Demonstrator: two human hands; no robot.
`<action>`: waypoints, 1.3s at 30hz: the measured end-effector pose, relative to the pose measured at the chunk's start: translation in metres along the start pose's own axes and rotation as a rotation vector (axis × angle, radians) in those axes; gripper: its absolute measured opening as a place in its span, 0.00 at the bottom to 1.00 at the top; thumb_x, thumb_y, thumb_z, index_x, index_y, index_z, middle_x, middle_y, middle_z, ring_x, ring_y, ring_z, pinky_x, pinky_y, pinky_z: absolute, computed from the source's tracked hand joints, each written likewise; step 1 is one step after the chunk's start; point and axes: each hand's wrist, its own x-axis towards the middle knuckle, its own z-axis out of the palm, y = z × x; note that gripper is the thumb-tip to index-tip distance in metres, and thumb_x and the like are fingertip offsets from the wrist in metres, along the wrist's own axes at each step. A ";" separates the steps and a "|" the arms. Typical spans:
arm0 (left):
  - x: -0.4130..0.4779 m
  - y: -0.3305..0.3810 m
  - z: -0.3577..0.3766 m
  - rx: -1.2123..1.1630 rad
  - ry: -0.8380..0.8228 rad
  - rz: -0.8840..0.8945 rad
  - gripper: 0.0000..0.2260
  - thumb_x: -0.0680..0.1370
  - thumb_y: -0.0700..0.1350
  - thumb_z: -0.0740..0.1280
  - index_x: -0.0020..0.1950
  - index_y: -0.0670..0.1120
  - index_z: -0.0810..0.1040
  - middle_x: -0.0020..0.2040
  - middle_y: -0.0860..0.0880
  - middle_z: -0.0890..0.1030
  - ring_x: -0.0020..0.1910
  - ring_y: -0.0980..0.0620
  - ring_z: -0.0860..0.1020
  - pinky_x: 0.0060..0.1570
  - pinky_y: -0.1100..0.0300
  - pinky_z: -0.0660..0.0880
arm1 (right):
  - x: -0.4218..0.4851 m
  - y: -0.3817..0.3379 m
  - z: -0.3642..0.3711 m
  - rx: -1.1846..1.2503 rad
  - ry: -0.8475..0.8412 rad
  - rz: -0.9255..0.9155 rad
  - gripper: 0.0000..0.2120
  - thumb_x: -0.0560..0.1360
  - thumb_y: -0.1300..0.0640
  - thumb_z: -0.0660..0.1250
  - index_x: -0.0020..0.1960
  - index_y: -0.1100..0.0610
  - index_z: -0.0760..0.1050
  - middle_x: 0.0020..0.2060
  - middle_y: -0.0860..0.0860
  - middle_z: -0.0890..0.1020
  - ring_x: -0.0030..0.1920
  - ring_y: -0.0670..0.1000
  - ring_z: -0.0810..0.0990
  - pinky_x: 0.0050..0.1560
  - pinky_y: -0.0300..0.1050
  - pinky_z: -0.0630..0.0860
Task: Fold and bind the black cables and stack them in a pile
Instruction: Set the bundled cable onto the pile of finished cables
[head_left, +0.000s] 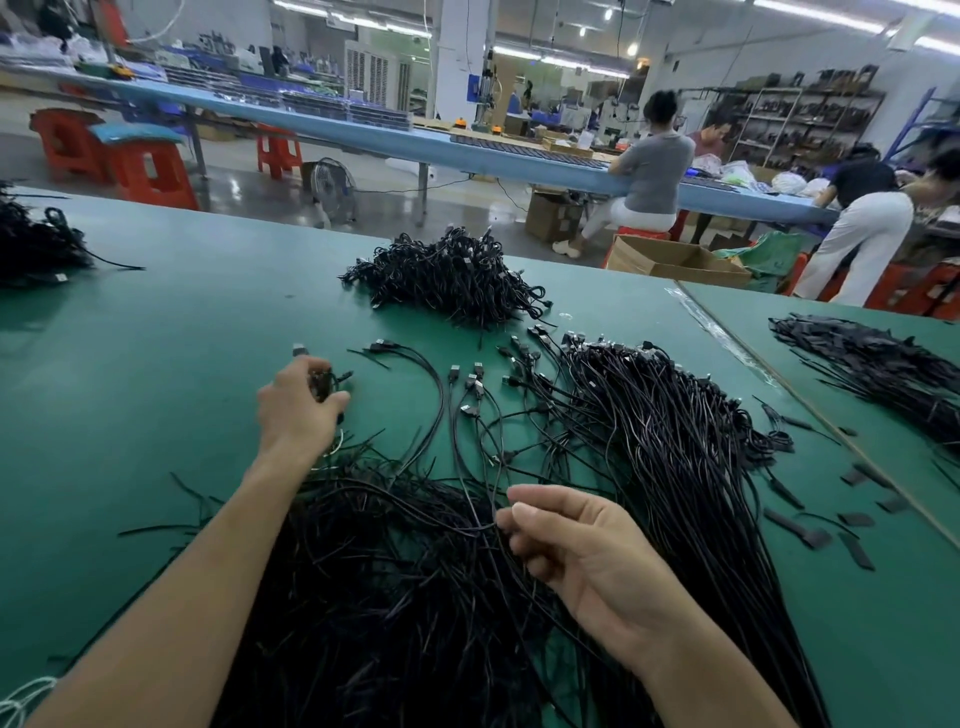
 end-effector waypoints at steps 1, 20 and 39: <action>0.006 -0.008 0.004 0.060 -0.003 -0.001 0.18 0.75 0.40 0.75 0.64 0.43 0.79 0.57 0.38 0.83 0.57 0.39 0.80 0.62 0.46 0.75 | 0.000 0.000 -0.001 -0.015 -0.002 -0.004 0.13 0.63 0.60 0.76 0.48 0.60 0.85 0.43 0.61 0.86 0.34 0.48 0.81 0.32 0.38 0.76; -0.028 0.037 0.059 0.671 -0.480 0.167 0.11 0.79 0.52 0.68 0.53 0.46 0.83 0.53 0.47 0.83 0.53 0.47 0.80 0.55 0.50 0.78 | -0.003 0.004 -0.008 -0.138 0.034 -0.015 0.09 0.70 0.53 0.72 0.41 0.59 0.85 0.32 0.58 0.81 0.27 0.48 0.73 0.25 0.37 0.66; -0.027 0.038 0.055 0.276 -0.553 -0.032 0.02 0.74 0.41 0.74 0.45 0.46 0.82 0.47 0.46 0.81 0.45 0.49 0.77 0.45 0.57 0.75 | 0.002 0.009 -0.010 -0.138 0.051 -0.027 0.07 0.77 0.58 0.70 0.44 0.59 0.84 0.34 0.58 0.82 0.27 0.47 0.74 0.24 0.36 0.66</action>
